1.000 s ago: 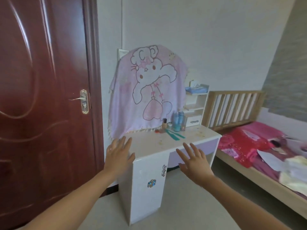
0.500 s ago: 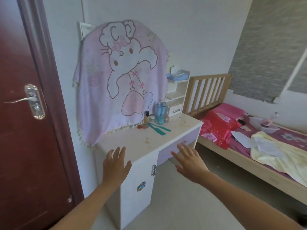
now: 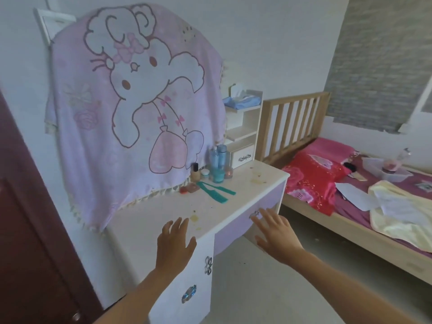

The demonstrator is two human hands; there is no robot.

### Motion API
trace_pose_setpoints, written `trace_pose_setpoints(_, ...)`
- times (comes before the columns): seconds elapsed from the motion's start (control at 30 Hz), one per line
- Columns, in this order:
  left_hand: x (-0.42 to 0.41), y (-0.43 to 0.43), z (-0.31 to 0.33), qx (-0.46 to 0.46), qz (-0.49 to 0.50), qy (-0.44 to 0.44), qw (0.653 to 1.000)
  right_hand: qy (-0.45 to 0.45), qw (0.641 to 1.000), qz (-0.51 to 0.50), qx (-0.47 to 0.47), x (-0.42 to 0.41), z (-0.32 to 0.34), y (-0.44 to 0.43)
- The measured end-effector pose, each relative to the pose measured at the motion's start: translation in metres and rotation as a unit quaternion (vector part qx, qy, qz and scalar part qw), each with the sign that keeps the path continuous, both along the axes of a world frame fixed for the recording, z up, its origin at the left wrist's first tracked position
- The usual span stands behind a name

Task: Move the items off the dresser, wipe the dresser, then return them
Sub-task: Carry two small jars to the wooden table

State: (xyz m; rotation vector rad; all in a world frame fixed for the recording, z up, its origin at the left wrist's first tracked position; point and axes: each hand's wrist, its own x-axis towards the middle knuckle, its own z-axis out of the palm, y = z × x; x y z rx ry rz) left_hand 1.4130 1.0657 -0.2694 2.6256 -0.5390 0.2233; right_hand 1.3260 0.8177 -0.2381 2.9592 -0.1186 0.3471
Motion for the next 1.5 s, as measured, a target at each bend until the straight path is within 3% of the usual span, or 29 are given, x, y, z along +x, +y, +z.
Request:
trace_pose_setpoints(0.1, 0.029, -0.026, -0.016, 0.004, 0.033, 0.029, 0.999, 0.029, 0.997, 0.01, 0.07, 0.035, -0.014, -0.03)
trace_pose_setpoints(0.33, 0.093, -0.078, -0.034, -0.012, 0.136, 0.069, 0.988, 0.085, 0.988, 0.08, 0.099, 0.127, -0.035, -0.082)
trace_pose_setpoints(0.6, 0.135, -0.075, -0.073, 0.021, 0.193, 0.131, 0.972, 0.131, 0.978, 0.115, 0.112, 0.217, -0.07, -0.064)
trace_pose_setpoints(0.77, 0.206, -0.078, -0.085, -0.03, 0.23, 0.15, 0.961, 0.144, 0.972, 0.14, 0.118, 0.28, -0.082, -0.054)
trace_pose_setpoints(1.03, 0.3, -0.099, -0.09, -0.067, 0.222, 0.169, 0.958, 0.193, 0.958, 0.146, 0.155, 0.366, -0.072, -0.05)
trace_pose_setpoints(1.5, 0.377, -0.132, -0.099, 0.012, 0.222, 0.169, 0.96, 0.226, 0.923, 0.264, 0.166, 0.483, -0.114, -0.035)
